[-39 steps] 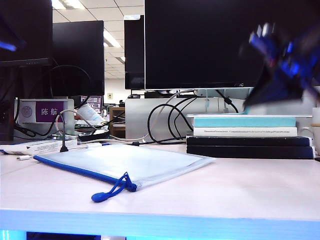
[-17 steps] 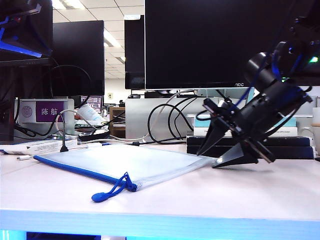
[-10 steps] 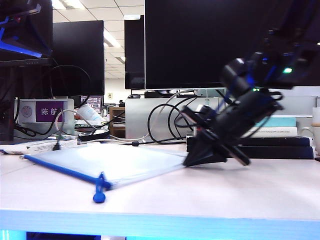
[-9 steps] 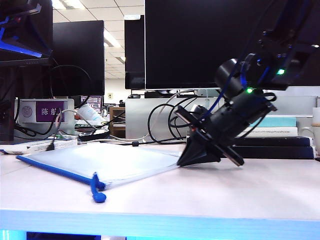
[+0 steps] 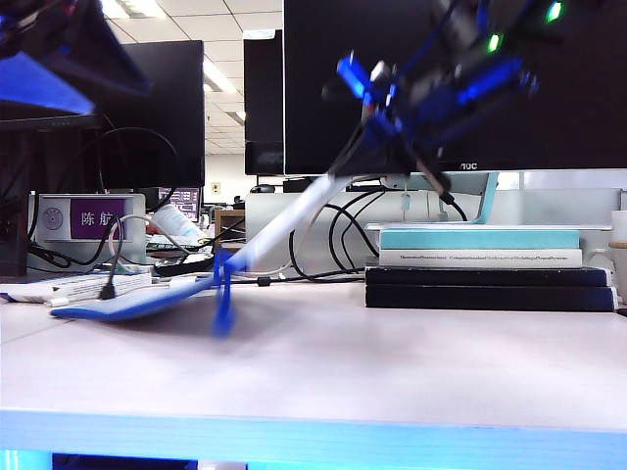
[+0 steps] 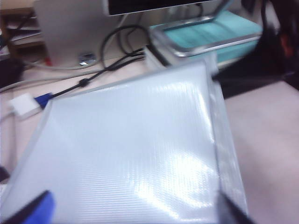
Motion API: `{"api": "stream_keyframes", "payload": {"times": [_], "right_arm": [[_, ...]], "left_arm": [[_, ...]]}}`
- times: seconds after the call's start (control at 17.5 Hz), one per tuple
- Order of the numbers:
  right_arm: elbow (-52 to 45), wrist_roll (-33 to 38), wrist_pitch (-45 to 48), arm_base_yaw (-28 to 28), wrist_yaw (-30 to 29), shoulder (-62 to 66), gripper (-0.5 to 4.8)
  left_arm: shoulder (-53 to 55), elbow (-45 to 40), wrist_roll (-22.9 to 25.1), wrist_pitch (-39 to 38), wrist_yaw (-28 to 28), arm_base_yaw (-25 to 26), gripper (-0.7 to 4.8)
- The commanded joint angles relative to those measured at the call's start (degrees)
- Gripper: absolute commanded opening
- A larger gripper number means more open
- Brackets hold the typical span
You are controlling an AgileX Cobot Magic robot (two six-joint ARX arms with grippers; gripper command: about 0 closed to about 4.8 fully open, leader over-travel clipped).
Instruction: Pick up the transparent plastic file bag with a blue zipper and open its zipper.
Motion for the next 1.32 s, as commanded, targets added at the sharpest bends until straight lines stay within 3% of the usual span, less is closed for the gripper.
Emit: {"api": "stream_keyframes", "payload": {"times": [0.06, 0.11, 0.23, 0.34, 0.46, 0.52, 0.63, 0.74, 0.8, 0.97, 1.09, 1.32], "right_arm": [[1.9, 2.1, 0.3, 0.1, -0.9, -3.4, -0.02], [2.7, 2.8, 0.3, 0.1, -1.4, -3.8, -0.02], [4.9, 3.3, -0.6, 0.1, -1.6, -4.1, -0.02], [7.0, 4.3, -0.8, 0.1, -1.9, -4.0, -0.02], [8.5, 5.9, -1.0, 0.1, -3.3, -4.1, -0.02], [9.0, 6.7, -0.9, 0.1, -4.5, -4.1, -0.02], [9.4, 7.6, -1.1, 0.3, -6.1, -4.2, -0.02], [9.4, 9.9, -1.4, 0.7, -7.3, -4.3, -0.02], [9.4, 10.3, -1.4, 1.4, -8.5, -4.4, -0.02], [9.6, 12.1, 0.7, 1.8, -9.2, -4.4, -0.02], [9.6, 13.0, 2.0, 1.8, -9.7, -4.4, -0.02], [9.6, 13.0, 2.5, 1.7, -9.7, -5.3, -0.02]], "left_arm": [[-0.1, -0.3, 0.4, 0.7, -2.0, -8.2, 4.79], [-0.1, -1.1, 1.7, 0.7, -7.8, -13.3, 4.79], [-0.1, -4.1, 2.4, 2.6, -25.0, -25.4, 4.79], [-0.1, -7.5, -5.9, 3.8, -42.9, -35.4, 4.79], [0.0, -10.3, -8.8, 6.6, -44.7, -39.8, 4.74], [0.0, -11.4, -10.6, 8.1, -46.1, -40.8, 4.33], [0.0, -12.0, -10.4, 12.2, -49.3, -40.7, 4.33], [0.0, -12.0, -10.3, 16.3, -48.6, -39.7, 4.33], [0.0, -12.0, -10.7, 18.3, -44.3, -38.9, 4.24], [0.0, -12.0, -15.4, 18.1, -41.1, -38.7, 3.84], [0.0, -12.0, -15.4, 17.5, -41.1, -38.7, 3.33], [0.0, -12.0, -17.1, 11.6, -48.8, -38.6, 3.33]]}}
